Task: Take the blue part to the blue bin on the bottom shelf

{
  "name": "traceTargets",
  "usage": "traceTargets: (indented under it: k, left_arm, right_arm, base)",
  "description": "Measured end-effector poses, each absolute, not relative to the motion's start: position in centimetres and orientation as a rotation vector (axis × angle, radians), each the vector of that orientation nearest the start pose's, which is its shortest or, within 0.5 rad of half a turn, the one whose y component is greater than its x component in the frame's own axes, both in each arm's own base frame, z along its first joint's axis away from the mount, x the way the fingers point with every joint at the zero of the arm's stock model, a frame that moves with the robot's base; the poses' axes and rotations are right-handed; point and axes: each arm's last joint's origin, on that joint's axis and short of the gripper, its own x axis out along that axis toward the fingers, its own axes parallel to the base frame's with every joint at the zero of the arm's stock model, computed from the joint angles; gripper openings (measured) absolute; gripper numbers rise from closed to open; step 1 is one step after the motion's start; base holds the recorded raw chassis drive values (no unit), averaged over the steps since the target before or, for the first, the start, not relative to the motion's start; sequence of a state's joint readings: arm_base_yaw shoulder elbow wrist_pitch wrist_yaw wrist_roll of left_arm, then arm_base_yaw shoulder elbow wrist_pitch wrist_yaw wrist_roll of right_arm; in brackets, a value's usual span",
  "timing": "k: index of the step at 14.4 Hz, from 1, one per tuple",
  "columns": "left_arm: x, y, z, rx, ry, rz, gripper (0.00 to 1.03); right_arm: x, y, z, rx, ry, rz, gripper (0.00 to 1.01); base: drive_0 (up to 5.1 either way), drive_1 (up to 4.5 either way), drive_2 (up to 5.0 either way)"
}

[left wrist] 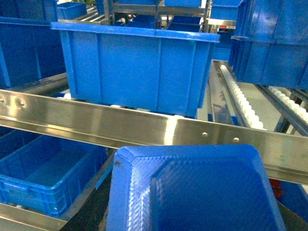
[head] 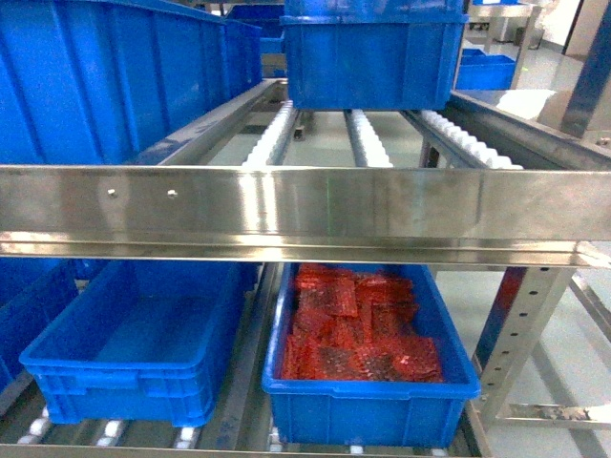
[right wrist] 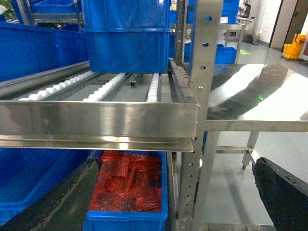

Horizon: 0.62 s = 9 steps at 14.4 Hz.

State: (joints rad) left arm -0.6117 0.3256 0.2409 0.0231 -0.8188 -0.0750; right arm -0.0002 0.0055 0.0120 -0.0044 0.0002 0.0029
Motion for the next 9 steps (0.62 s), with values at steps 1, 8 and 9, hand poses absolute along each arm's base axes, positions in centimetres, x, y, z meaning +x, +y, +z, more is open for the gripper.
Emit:
traceTargets:
  k: [1,8,9]
  left_arm:
    - [9.92,-4.38,22.23,-0.039,0.033,0.208,0.43]
    - [9.90,-4.35,22.16,-0.034,0.038,0.218,0.43]
    - [9.91,-4.34,22.18,-0.036,0.037,0.219,0.43]
  right_arm:
    - [9.73,0.00,16.68,0.003,-0.003,0.000,0.98]
    - [9.73,0.01,16.70,0.003,-0.005,0.005,0.98]
    - [9.73,0.01,16.73,0.003,-0.007,0.004,0.98]
  base:
    - [-5.1,2.36,2.4]
    - [-4.3,2.04,2.0]
    - [0.0,0.00,0.0]
